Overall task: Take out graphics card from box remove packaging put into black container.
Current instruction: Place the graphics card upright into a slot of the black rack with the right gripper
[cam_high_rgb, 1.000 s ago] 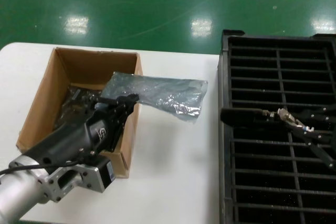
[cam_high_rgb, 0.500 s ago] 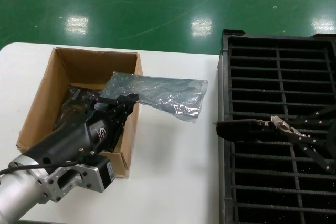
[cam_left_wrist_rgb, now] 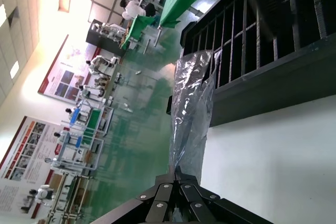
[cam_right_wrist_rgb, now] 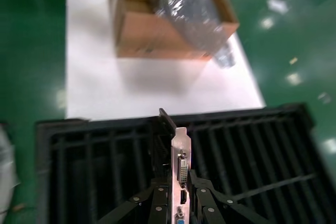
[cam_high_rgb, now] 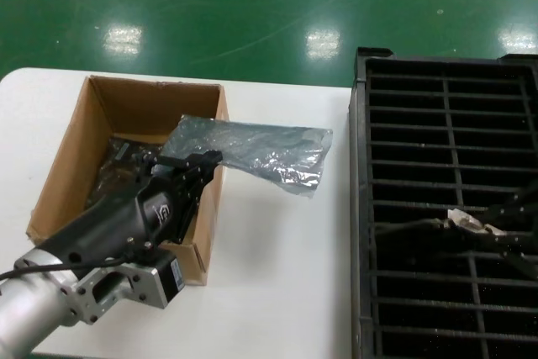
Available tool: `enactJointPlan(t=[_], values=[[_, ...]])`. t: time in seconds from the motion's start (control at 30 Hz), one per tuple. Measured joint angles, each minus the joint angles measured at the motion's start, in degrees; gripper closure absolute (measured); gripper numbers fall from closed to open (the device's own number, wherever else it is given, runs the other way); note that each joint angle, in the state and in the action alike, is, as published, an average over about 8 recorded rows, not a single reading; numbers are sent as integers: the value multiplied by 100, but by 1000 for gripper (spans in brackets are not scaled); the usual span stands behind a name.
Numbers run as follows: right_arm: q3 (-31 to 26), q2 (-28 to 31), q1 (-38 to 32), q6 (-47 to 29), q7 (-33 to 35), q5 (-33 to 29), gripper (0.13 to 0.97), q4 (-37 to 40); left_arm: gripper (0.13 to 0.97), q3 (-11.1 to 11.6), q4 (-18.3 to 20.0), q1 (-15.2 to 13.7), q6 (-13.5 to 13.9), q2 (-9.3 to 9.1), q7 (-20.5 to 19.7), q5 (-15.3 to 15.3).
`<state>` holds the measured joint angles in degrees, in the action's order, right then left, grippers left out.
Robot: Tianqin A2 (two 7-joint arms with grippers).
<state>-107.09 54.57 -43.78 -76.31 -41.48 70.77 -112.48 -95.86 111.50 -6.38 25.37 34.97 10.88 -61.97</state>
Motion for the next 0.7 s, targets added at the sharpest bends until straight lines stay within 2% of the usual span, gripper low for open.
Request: enactJointPlan(t=[0.3,0.7], values=[[-595,-382,-950,-1020,-204,-61,907,477,957,0,0,0,0,0,0,0],[-1212,-793,-1738,-1339,-68,-422,907,1318,957,0,0,0,0,0,0,0]])
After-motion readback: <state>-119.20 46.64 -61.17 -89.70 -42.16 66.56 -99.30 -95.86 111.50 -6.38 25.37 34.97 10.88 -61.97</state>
